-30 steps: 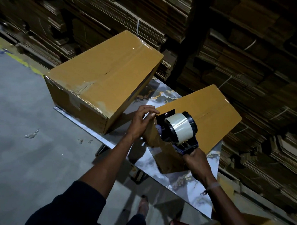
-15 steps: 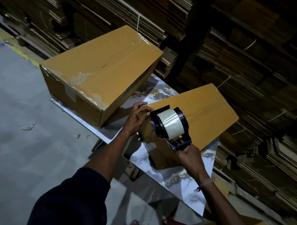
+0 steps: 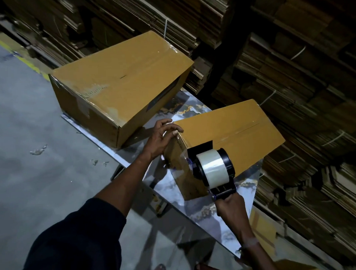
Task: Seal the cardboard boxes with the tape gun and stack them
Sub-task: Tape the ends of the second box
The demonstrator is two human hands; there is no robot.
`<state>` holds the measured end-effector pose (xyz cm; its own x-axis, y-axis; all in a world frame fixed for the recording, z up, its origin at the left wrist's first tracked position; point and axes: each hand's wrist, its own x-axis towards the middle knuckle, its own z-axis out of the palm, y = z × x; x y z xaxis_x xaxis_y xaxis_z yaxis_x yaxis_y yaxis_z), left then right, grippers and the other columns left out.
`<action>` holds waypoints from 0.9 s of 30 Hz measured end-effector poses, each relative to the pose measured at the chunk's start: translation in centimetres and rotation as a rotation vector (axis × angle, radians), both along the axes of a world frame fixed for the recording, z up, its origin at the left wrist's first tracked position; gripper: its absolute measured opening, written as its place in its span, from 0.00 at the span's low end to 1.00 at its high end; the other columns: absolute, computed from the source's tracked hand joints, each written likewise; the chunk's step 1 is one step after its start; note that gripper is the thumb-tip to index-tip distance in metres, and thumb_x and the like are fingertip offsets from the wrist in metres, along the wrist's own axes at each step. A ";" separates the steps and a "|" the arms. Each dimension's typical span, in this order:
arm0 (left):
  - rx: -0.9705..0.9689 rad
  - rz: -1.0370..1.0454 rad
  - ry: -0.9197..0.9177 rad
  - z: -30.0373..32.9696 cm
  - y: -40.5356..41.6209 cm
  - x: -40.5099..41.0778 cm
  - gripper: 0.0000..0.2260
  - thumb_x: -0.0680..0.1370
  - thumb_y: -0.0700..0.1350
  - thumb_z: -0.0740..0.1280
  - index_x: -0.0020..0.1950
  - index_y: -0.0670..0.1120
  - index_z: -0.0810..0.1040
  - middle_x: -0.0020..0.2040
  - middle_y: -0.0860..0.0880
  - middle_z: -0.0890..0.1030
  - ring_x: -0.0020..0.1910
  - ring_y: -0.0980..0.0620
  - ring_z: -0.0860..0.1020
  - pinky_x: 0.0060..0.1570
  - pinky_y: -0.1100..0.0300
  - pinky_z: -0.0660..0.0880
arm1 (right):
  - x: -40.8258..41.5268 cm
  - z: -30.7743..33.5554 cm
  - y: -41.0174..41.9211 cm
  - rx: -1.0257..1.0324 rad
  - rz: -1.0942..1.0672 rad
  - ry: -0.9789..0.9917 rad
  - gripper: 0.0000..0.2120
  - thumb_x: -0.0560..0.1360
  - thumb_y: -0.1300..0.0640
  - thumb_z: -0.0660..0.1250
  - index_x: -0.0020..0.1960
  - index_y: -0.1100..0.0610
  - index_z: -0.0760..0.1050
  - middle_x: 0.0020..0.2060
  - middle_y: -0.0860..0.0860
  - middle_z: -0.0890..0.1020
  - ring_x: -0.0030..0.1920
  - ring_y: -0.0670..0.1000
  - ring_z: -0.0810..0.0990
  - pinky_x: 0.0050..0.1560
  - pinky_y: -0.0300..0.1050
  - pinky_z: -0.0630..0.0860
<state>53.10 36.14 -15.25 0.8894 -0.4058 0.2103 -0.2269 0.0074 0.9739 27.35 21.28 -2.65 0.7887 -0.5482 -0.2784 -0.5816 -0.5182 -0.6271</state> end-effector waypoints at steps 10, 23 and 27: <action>0.131 0.047 -0.677 2.0 -2.5 -4.5 0.11 0.85 0.43 0.65 0.56 0.40 0.86 0.57 0.41 0.82 0.59 0.42 0.79 0.56 0.51 0.76 | -0.5 -0.6 0.0 0.032 -0.042 -0.009 0.12 0.61 0.58 0.61 0.29 0.50 0.57 0.19 0.45 0.58 0.23 0.47 0.55 0.33 0.45 0.54; 0.021 0.004 -0.345 1.4 -1.6 -6.4 0.12 0.84 0.41 0.64 0.62 0.40 0.83 0.64 0.44 0.82 0.72 0.50 0.75 0.72 0.54 0.71 | -1.1 -1.0 -1.4 -0.044 0.047 -0.017 0.26 0.71 0.63 0.68 0.24 0.49 0.56 0.18 0.47 0.59 0.22 0.48 0.56 0.32 0.45 0.53; -0.014 0.025 -0.286 1.1 -2.1 -6.4 0.08 0.82 0.38 0.69 0.60 0.41 0.85 0.61 0.46 0.84 0.71 0.51 0.76 0.70 0.49 0.73 | -3.1 -0.7 -1.9 -0.088 0.031 0.022 0.26 0.74 0.67 0.69 0.28 0.51 0.57 0.18 0.47 0.62 0.23 0.48 0.58 0.33 0.48 0.55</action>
